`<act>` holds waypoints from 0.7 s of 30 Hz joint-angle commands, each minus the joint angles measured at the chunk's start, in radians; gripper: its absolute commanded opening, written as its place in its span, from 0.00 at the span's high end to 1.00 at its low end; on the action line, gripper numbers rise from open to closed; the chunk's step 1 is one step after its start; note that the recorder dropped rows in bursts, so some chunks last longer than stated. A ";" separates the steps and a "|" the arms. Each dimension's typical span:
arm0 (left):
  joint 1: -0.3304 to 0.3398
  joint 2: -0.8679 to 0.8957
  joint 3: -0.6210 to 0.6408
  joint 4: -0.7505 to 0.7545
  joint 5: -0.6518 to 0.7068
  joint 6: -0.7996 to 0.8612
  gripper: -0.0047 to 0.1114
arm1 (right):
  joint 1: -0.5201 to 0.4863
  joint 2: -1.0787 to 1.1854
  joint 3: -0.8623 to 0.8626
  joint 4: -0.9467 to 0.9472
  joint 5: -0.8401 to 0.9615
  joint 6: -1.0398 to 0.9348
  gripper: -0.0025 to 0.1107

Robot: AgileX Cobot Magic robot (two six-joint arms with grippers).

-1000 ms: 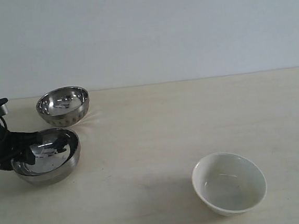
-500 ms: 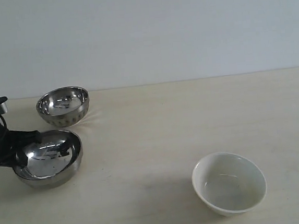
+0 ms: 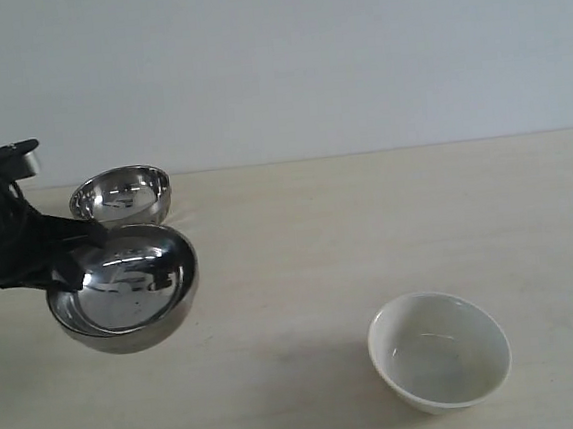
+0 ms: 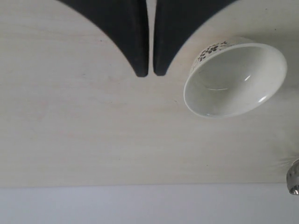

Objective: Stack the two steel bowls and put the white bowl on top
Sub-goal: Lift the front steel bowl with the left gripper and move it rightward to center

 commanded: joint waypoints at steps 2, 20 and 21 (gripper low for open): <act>-0.121 0.016 -0.002 -0.054 -0.082 -0.002 0.93 | -0.004 -0.004 -0.001 -0.002 -0.003 -0.001 0.98; -0.188 0.191 -0.058 -0.127 -0.116 -0.004 0.93 | -0.004 -0.004 -0.001 -0.002 -0.003 -0.001 0.98; -0.188 0.193 -0.060 -0.127 -0.116 -0.004 0.93 | -0.004 -0.004 -0.001 -0.002 -0.003 -0.001 0.98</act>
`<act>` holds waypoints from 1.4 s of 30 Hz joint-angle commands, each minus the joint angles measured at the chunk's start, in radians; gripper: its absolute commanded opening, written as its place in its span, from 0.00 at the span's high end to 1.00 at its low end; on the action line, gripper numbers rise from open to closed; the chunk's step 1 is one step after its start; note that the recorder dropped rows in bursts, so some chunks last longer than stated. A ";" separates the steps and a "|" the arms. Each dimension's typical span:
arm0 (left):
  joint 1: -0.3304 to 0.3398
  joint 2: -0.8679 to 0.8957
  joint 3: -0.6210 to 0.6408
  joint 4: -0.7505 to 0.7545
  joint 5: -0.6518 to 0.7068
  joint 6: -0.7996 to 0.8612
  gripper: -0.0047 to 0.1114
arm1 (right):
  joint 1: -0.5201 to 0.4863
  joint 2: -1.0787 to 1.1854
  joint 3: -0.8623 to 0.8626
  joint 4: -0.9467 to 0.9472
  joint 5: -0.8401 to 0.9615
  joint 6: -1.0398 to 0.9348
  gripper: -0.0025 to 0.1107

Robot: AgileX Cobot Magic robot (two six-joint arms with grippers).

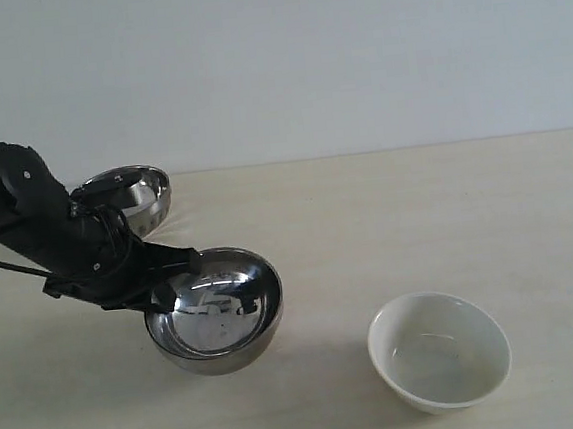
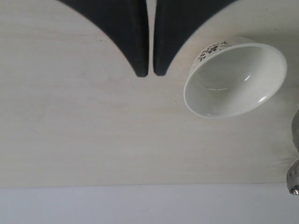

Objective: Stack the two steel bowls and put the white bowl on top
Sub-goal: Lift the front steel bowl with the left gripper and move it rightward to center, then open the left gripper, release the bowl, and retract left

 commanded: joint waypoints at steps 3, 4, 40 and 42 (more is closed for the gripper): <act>-0.008 0.018 -0.026 -0.019 -0.009 -0.006 0.93 | -0.004 -0.004 -0.001 -0.002 -0.003 -0.001 0.98; -0.008 0.018 -0.026 -0.019 -0.009 -0.006 0.93 | -0.004 -0.004 -0.001 -0.002 -0.003 -0.001 0.98; 0.009 -0.021 -0.046 0.035 0.044 -0.007 0.42 | -0.004 -0.004 -0.001 -0.002 -0.003 -0.001 0.98; 0.028 -0.060 -0.046 0.035 0.068 -0.007 0.42 | -0.004 -0.004 -0.001 -0.002 -0.003 -0.001 0.98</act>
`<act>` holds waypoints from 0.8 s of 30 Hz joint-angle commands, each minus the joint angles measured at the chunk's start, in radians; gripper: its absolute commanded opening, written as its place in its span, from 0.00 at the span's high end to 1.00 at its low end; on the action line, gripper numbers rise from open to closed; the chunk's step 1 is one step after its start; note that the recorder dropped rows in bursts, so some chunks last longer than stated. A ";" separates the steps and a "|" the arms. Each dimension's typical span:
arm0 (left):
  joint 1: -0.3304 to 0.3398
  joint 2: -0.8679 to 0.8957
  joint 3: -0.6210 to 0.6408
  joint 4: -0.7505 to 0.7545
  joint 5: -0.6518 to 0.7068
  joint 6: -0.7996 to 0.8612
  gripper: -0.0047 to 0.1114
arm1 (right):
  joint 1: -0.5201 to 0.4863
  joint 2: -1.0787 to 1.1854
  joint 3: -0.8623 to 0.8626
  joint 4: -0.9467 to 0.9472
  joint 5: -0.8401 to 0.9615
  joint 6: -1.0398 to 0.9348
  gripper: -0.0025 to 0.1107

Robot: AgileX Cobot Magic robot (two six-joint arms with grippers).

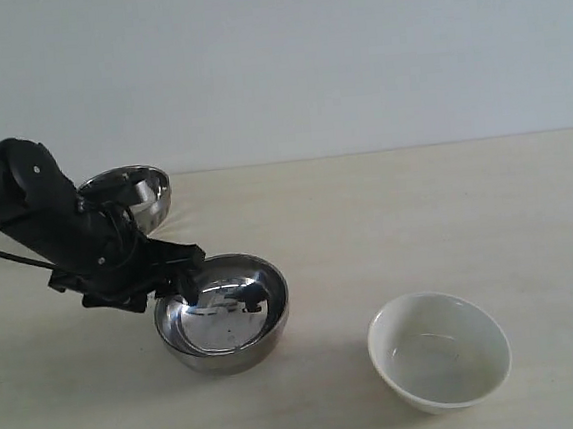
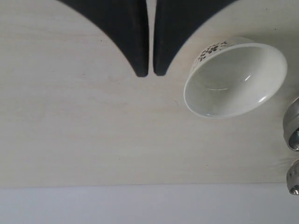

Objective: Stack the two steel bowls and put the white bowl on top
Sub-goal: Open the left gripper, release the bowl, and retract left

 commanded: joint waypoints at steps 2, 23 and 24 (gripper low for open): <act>0.049 -0.128 -0.005 0.017 0.071 -0.005 0.42 | -0.004 -0.004 -0.001 -0.002 -0.003 -0.001 0.98; 0.128 -0.604 0.223 0.036 0.195 -0.005 0.42 | -0.004 -0.004 -0.001 -0.002 -0.003 -0.001 0.98; 0.128 -0.615 0.233 0.025 0.186 -0.005 0.42 | -0.004 -0.004 -0.001 -0.002 -0.003 -0.001 0.98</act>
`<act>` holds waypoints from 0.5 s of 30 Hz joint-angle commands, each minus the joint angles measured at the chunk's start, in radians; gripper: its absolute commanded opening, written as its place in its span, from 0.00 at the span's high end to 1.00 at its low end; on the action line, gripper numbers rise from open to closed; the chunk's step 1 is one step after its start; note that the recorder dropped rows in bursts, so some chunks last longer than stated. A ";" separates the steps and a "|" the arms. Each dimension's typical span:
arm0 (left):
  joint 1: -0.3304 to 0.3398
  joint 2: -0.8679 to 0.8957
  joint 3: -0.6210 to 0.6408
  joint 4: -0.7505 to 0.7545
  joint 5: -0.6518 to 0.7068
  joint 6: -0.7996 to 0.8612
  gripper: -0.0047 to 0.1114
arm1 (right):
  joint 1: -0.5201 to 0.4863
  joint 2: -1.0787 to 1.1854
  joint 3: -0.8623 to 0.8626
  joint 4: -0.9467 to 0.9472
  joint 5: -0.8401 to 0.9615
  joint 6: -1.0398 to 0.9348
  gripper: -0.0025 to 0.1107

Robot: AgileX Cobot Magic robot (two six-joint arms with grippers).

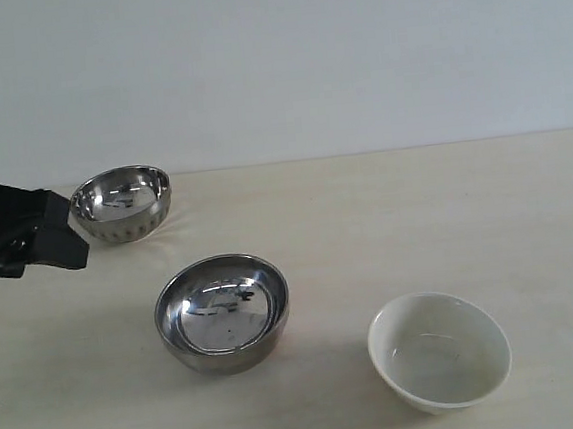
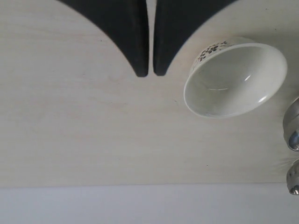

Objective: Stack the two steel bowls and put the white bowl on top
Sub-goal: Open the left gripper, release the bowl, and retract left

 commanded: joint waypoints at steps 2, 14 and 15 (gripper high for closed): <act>0.002 -0.083 0.060 -0.048 -0.049 -0.005 0.42 | -0.004 -0.004 -0.001 -0.002 -0.003 -0.001 0.98; 0.002 -0.093 0.119 -0.060 -0.110 0.005 0.42 | -0.004 -0.004 -0.001 0.003 -0.149 0.003 0.98; 0.002 -0.093 0.119 -0.060 -0.112 0.005 0.42 | -0.004 -0.004 -0.001 0.022 -0.192 0.017 0.98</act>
